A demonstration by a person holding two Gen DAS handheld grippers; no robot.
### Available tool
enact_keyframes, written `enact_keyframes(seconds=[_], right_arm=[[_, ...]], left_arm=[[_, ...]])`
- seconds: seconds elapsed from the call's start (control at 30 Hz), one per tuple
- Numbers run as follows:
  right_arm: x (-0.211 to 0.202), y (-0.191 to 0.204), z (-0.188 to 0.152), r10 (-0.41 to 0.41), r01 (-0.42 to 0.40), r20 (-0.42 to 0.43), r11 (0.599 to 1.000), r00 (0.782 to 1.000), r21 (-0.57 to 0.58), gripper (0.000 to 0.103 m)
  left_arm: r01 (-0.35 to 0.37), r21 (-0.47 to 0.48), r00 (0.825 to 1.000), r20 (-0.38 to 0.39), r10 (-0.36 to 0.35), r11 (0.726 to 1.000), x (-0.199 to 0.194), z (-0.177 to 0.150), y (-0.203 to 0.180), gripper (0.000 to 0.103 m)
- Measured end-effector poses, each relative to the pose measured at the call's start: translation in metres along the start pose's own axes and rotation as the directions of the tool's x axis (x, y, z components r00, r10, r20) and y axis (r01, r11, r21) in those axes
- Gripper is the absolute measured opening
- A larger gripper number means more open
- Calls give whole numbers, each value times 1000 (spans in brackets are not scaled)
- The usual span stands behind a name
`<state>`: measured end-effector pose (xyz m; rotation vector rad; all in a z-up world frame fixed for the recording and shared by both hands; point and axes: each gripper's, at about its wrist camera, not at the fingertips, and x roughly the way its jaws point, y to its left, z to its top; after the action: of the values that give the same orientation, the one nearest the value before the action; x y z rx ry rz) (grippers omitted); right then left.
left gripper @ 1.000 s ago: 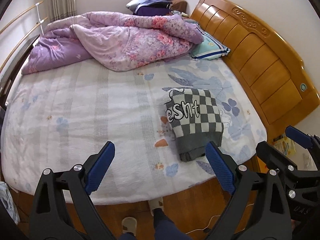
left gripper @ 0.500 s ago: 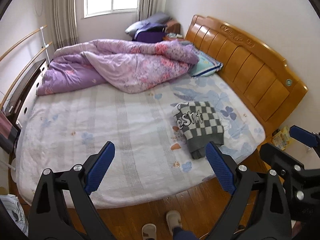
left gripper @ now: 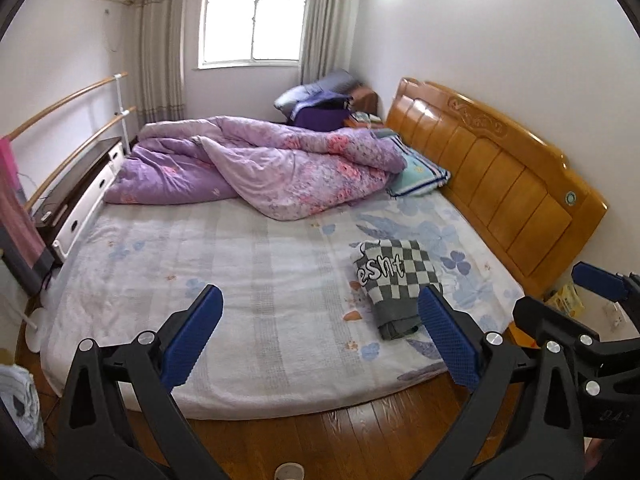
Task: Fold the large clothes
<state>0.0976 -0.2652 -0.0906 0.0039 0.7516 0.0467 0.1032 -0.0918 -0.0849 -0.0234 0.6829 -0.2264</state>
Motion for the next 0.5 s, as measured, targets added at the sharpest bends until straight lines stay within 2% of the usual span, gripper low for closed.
enact_keyframes(seconds=[0.2, 0.3, 0.43, 0.5], right_arm=[[-39, -14, -21, 47, -47, 26, 999, 999, -28, 94], [-62, -18, -32, 57, -54, 45, 997, 997, -47, 94], [-85, -19, -40, 72, -67, 71, 996, 995, -63, 94], [-94, -18, -42, 74, -69, 85, 995, 994, -70, 94]], left_arm=[[-7, -44, 1000, 30, 8, 999, -49, -19, -24, 98], [-54, -34, 996, 74, 56, 998, -76, -27, -37, 98], [-140, -4, 981, 137, 139, 990, -113, -36, -53, 98], [-156, -1, 976, 157, 154, 988, -127, -39, -58, 98]])
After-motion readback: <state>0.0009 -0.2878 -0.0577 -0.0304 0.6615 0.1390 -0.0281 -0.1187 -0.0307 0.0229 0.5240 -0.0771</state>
